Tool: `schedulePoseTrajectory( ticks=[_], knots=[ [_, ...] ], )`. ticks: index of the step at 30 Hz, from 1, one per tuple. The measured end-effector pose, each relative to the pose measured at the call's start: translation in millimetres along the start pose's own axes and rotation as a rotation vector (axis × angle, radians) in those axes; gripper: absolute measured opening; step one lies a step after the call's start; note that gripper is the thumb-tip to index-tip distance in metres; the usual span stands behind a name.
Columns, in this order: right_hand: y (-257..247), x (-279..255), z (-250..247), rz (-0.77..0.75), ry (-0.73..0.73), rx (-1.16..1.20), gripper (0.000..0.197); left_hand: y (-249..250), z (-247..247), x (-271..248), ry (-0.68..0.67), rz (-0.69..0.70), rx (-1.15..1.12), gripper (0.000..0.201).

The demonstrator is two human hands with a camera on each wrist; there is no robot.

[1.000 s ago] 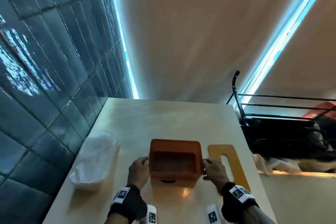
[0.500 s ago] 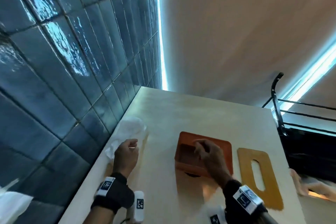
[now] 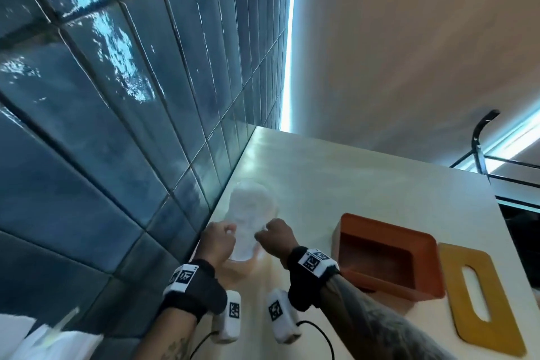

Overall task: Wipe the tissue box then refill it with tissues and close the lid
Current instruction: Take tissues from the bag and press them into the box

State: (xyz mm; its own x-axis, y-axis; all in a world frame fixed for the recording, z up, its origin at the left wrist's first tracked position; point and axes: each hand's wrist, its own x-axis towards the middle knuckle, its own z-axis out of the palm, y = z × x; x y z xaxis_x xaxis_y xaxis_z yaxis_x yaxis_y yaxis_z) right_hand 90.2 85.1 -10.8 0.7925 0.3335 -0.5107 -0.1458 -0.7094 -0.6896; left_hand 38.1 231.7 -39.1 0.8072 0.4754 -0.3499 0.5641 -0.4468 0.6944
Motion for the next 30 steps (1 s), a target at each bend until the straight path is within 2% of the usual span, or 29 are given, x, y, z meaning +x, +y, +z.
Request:
schedulePoseTrajectory(
  ticks=[2,4,9,12,15,18,23,26,30],
  knots=[
    [-2.1,5.8,6.0,0.06,0.01,0.048,0.034,-2.9,-0.2,2.7,-0.005,-0.001,-0.007,0.021],
    [-7.6,9.9,9.3,0.121,0.004,0.182,0.032,-3.6,-1.3,4.3,-0.022,0.007,-0.011,0.021],
    [-13.2,13.6,12.3,0.233,0.034,0.5,0.042,-2.2,-2.6,5.2,-0.044,0.003,0.001,0.024],
    [-10.8,13.3,11.5,0.275,0.037,0.597,0.035,3.4,-4.2,2.5,-0.056,0.0,0.002,0.02],
    [-12.2,13.0,11.9,0.268,0.019,0.622,0.025,9.1,-7.3,-1.9,-0.066,-0.019,-0.001,0.025],
    [-12.7,17.2,14.6,0.257,0.007,0.63,0.032,13.1,-8.4,-5.5,-0.075,-0.038,-0.009,0.026],
    [-9.3,22.4,20.8,0.267,0.025,0.686,0.059,19.5,-10.5,-7.7,-0.085,-0.078,-0.076,0.022],
    [-8.7,19.8,16.2,0.251,0.006,0.822,0.054,21.8,-12.9,-8.5,-0.039,-0.084,-0.129,0.021],
    [-7.4,14.5,10.9,0.261,-0.097,1.01,0.033,23.8,-12.3,-10.9,-0.031,-0.069,-0.126,0.019]
  ],
)
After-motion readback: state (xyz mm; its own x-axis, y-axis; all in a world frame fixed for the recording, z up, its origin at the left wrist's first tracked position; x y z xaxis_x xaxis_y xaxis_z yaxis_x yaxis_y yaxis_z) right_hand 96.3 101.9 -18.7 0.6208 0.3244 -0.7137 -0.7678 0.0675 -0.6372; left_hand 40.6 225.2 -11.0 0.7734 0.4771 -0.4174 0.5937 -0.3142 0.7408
